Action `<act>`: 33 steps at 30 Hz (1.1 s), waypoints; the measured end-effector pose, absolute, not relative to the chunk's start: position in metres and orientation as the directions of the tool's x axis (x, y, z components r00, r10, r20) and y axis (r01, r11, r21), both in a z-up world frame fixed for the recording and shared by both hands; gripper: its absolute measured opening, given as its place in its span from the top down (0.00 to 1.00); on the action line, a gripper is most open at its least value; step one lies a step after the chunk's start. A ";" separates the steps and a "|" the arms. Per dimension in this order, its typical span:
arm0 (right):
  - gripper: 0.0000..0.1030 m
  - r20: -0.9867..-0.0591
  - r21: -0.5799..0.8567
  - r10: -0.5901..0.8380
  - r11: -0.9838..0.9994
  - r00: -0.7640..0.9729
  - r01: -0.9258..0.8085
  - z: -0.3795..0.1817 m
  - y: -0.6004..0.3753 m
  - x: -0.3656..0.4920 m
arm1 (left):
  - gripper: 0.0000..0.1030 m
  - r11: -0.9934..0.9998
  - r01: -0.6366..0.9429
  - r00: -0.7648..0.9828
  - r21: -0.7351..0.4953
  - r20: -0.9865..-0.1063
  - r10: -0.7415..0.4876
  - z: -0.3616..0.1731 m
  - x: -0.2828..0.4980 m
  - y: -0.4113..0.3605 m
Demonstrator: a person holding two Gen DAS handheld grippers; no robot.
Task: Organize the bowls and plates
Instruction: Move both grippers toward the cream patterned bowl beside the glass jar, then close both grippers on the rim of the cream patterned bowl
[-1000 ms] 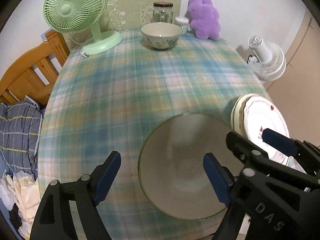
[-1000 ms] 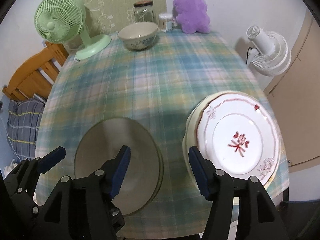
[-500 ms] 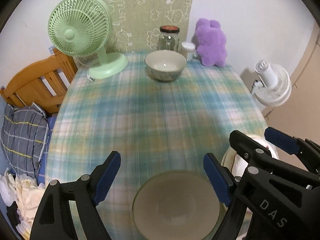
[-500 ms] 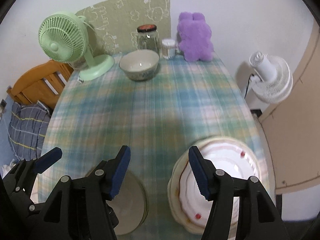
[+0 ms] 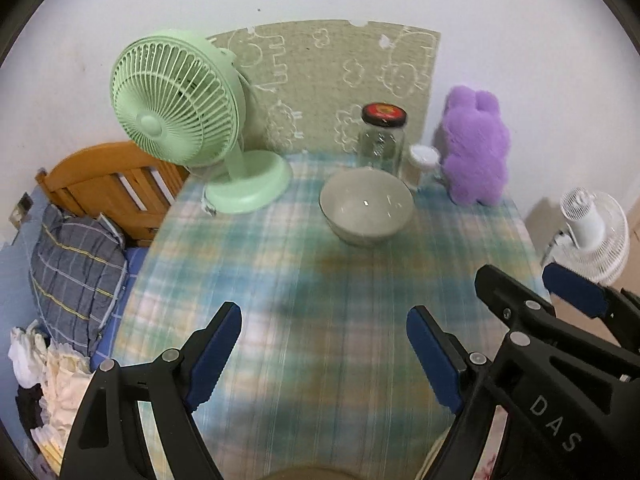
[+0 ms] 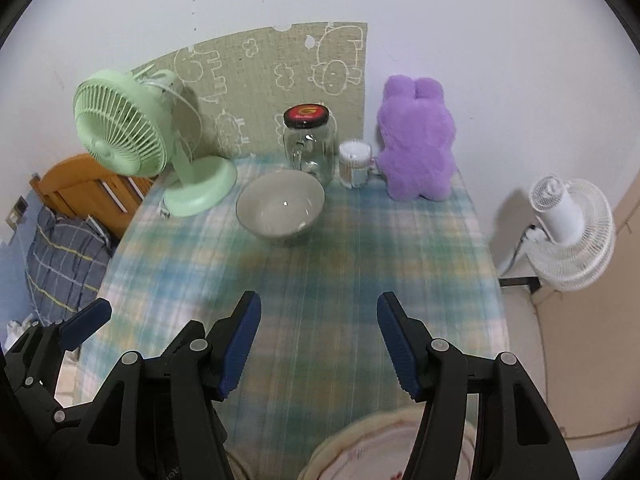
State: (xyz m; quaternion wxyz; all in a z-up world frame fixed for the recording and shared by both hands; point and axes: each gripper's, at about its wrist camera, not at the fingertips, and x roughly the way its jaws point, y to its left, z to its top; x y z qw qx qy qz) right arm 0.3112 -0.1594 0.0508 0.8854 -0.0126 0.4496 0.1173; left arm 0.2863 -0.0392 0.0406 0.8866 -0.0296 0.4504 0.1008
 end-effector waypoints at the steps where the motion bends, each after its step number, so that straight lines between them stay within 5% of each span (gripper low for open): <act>1: 0.38 -0.801 0.095 0.207 0.970 0.561 -0.223 0.050 -0.160 0.319 | 0.17 0.978 -0.205 0.574 0.035 -0.805 0.150 0.040 0.292 -0.040; 25: 0.38 -0.784 0.078 0.218 0.964 0.581 -0.256 0.019 -0.121 0.476 | 0.24 0.969 -0.237 0.606 0.063 -0.770 0.198 0.007 0.437 -0.022; 33: 0.38 -0.810 0.087 0.203 0.970 0.551 -0.229 -0.021 -0.116 0.510 | 0.42 0.969 -0.240 0.551 0.058 -0.814 0.185 -0.040 0.469 -0.014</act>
